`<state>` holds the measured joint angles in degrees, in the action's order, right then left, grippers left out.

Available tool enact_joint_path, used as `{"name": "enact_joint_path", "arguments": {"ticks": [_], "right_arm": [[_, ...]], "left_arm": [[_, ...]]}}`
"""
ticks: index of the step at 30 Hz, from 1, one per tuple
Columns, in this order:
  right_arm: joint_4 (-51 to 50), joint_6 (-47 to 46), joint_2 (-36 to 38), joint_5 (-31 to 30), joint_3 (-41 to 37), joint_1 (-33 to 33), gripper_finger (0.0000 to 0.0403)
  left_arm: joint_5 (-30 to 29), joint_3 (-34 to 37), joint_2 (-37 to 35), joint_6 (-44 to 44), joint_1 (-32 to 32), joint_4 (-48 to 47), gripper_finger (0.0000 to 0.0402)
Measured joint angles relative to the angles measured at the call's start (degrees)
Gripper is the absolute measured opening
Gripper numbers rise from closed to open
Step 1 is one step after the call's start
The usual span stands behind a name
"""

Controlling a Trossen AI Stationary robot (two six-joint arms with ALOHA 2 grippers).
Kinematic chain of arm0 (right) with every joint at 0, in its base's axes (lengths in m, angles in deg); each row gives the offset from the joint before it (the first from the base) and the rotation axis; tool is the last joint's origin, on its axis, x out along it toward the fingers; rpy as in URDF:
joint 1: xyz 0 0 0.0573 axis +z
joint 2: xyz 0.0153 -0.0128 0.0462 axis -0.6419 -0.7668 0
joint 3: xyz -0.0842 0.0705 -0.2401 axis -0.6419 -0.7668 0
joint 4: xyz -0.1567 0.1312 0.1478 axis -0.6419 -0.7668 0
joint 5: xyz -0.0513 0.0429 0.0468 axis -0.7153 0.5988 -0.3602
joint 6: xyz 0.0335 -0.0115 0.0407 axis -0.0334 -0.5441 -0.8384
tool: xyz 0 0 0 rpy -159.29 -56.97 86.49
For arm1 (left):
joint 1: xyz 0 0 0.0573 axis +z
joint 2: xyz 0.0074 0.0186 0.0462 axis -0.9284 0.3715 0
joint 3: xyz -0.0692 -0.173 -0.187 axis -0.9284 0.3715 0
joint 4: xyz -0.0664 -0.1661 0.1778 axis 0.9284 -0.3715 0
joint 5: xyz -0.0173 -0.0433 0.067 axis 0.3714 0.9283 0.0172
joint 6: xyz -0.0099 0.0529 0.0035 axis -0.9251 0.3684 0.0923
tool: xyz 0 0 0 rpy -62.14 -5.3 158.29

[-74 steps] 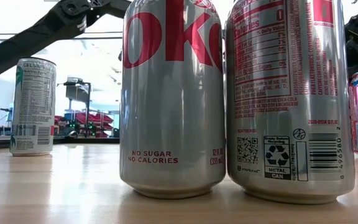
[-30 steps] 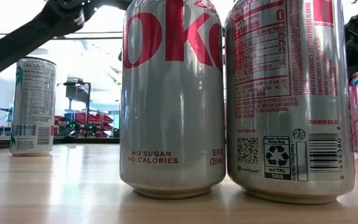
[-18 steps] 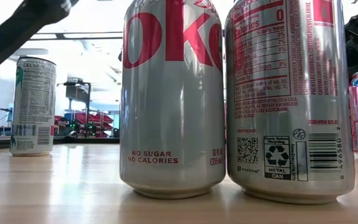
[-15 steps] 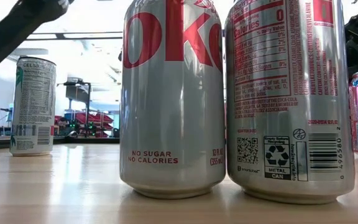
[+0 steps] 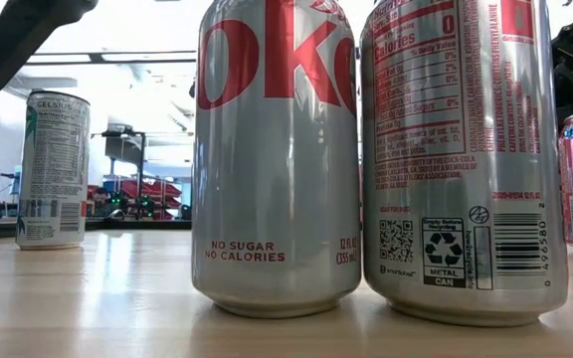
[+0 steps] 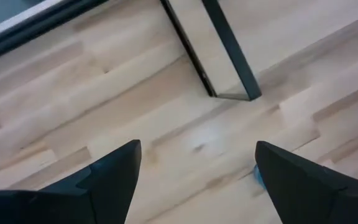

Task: Place canned beverage on shelf
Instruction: Move the white pink soda to the center of the table

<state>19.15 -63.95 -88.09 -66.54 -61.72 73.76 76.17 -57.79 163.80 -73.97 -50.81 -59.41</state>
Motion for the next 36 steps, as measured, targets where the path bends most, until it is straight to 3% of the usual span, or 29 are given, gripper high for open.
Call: {"name": "enact_joint_path", "arguments": {"ticks": [7, 19, 26, 36], "right_arm": [[0.0, 0.0, 0.0, 0.0, 0.0, 0.0, 0.0029], [0.0, 0.0, 0.0, 0.0, 0.0, 0.0, 0.0029], [0.0, 0.0, 0.0, 0.0, 0.0, 0.0, 0.0029], [0.0, 0.0, 0.0, 0.0, 0.0, 0.0, 0.0029]], "left_arm": [[0.2, 6.7, -5.3, -6.2, -4.3, -0.2, 0.03], [-3.1, 20.8, -17.1, -36.7, -15.7, -0.1, 0.03], [-3.3, 24.5, -21.0, -51.8, -23.3, -0.1, 0.03], [6.4, 32.0, -25.4, -66.1, -27.0, -0.2, 0.03]]}}
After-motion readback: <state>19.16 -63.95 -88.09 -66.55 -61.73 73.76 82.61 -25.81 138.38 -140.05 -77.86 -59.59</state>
